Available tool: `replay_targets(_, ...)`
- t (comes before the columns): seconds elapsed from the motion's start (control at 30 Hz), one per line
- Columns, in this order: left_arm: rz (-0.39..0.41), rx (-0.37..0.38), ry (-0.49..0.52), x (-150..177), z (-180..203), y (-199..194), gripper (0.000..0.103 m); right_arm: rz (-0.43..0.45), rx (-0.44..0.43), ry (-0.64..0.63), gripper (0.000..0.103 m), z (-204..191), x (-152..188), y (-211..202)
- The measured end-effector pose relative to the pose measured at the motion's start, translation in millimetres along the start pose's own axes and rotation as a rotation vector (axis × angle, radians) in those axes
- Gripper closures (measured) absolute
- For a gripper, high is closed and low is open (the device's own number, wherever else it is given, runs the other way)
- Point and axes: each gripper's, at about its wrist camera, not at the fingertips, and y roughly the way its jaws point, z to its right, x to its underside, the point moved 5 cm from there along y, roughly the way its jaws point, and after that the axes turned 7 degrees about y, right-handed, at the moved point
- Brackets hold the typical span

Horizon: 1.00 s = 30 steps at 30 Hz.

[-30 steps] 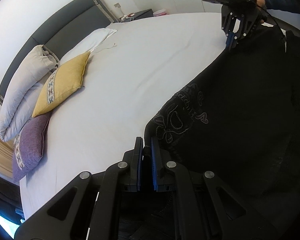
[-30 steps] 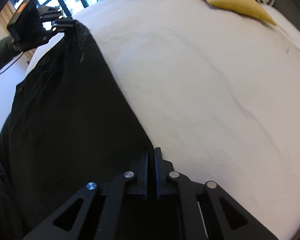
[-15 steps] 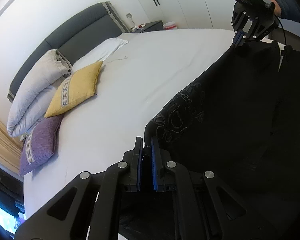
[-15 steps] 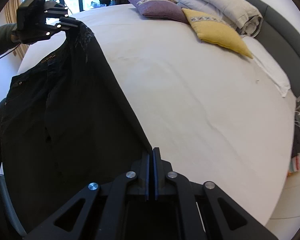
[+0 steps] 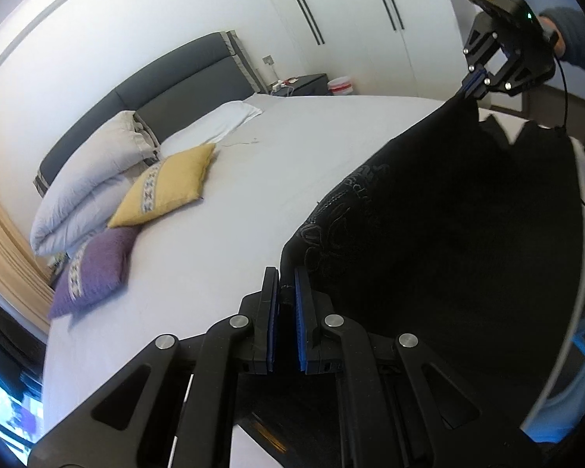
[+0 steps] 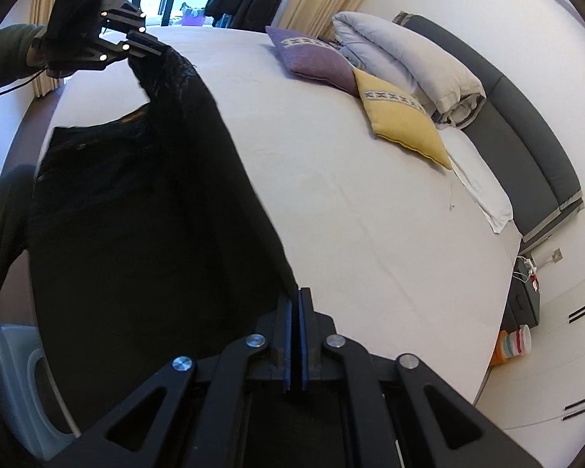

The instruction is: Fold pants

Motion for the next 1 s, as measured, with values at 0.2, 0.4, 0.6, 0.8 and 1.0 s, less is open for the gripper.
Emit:
replay_targets(0.2, -0.057, 0.06, -0.04, 56.7, 85.5, -36.1, 0.096, -0.051, -0.02, -0.007, 0.099, -79.8, 53.0, 4.2)
replay_targets(0.4, -0.143, 0.091, -0.061, 106.6, 142.3, -37.6, 0.096, -0.15, -0.037, -0.058, 0.099, -144.9, 95.3, 29.0)
replay_targets(0.6, -0.157, 0.106, -0.066, 126.9, 167.9, -42.9, 0.096, -0.164, -0.017, -0.047, 0.099, -147.3, 98.8, 35.6)
replay_targets(0.8, -0.129, 0.11, -0.07, 124.4, 172.5, -55.6, 0.096, -0.149, 0.035, -0.068, 0.099, -148.3, 89.9, 18.4)
replay_targets(1.0, -0.173, 0.176, -0.033, 138.5, 203.0, -61.6, 0.096, -0.18, 0.026, -0.041, 0.099, -175.8, 113.0, 20.4)
